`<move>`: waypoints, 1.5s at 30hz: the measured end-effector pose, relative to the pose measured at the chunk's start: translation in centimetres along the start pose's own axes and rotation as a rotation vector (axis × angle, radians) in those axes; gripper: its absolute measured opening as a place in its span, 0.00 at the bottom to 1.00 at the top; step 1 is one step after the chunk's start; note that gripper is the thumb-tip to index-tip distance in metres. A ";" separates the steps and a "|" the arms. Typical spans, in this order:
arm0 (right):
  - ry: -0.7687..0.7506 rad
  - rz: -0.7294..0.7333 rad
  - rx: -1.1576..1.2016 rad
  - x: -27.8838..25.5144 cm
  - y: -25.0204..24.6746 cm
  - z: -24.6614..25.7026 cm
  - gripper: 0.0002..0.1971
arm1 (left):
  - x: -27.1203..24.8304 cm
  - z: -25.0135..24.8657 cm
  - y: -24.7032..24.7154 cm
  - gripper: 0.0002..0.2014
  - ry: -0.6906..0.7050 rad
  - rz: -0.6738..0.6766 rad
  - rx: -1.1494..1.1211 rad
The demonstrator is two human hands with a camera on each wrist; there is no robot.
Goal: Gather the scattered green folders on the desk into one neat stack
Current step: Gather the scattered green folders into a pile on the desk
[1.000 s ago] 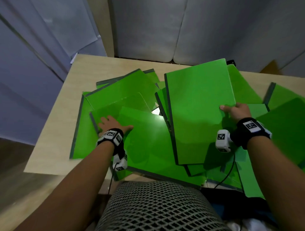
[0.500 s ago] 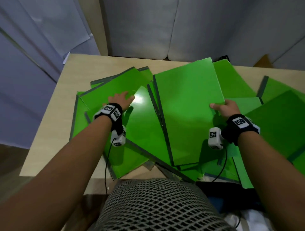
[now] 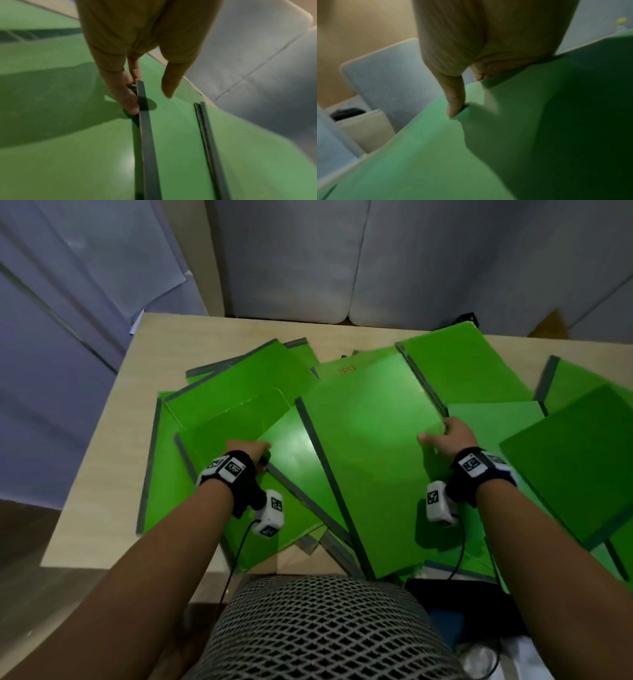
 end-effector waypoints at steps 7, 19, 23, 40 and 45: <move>0.055 0.000 -0.429 0.7 2.1 -3.7 0.35 | -3.9 1.0 6.3 0.21 -0.119 0.288 -0.230; -0.023 0.169 -0.113 1.6 1.0 -5.3 0.32 | -6.6 -6.8 9.6 0.43 0.430 0.058 -0.081; 0.011 -0.086 -0.351 3.8 -5.3 -8.8 0.30 | -6.3 -9.9 9.8 0.37 0.448 0.021 -0.133; 0.097 -0.111 -0.466 3.1 -6.7 -12.8 0.34 | -4.9 -10.9 12.1 0.30 0.479 -0.042 -0.231; 0.465 -0.316 -0.164 3.8 -12.6 -19.1 0.53 | -5.8 -11.7 12.1 0.30 0.512 -0.038 -0.208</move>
Point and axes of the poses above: each hand's wrist, its own x-axis towards the middle knuckle, its own y-axis out of the palm, z = x × y, the point moved 7 cm from there along x, towards the middle knuckle, and after that the axes turned 1 degree about -x, right-handed, at the moved point
